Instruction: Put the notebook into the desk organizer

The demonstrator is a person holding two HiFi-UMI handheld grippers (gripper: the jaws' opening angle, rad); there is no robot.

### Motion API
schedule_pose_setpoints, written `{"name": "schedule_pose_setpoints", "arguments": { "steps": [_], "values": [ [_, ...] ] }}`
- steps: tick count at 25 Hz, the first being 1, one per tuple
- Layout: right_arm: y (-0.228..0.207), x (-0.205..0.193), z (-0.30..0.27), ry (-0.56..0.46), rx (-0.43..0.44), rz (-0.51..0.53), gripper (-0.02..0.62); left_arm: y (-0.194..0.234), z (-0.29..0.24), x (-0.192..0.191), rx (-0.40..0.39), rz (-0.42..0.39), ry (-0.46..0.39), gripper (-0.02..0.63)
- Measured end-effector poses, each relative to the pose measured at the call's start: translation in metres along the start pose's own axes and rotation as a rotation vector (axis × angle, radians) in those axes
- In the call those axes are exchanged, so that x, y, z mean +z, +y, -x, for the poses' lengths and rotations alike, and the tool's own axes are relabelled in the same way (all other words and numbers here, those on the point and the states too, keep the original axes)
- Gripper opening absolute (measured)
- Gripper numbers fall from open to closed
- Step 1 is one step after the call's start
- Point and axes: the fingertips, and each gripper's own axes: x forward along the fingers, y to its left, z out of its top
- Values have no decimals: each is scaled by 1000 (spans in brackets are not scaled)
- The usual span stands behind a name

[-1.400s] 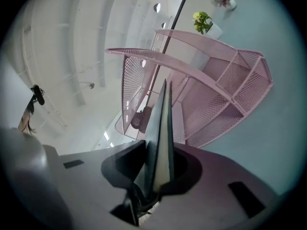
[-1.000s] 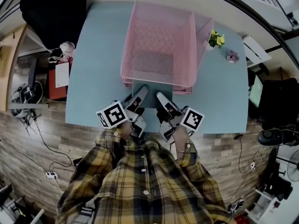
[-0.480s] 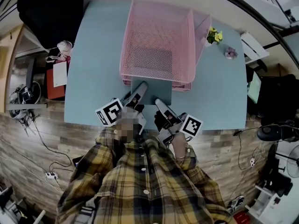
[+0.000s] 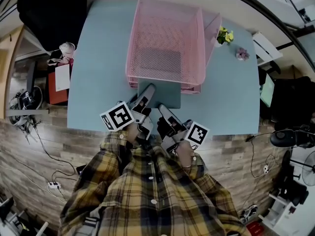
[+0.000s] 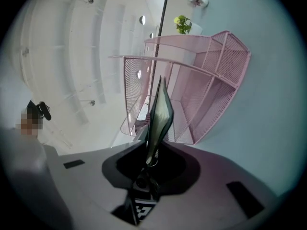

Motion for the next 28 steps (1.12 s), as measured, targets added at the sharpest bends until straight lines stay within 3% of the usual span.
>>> {"name": "schedule_pose_setpoints", "arguments": {
  "steps": [6,20,28],
  "values": [
    [0,2,-1,-19,-5,2,67,-2,6,-3,6,-40,6,106],
    [-4,26,-24,-70,-10,-19,66,-4,31,-8,16,-39,-22,112],
    [-7,37,-39,-108,-15,-42,64,-2,28,-5,35,-14,-24,49]
  ]
}}
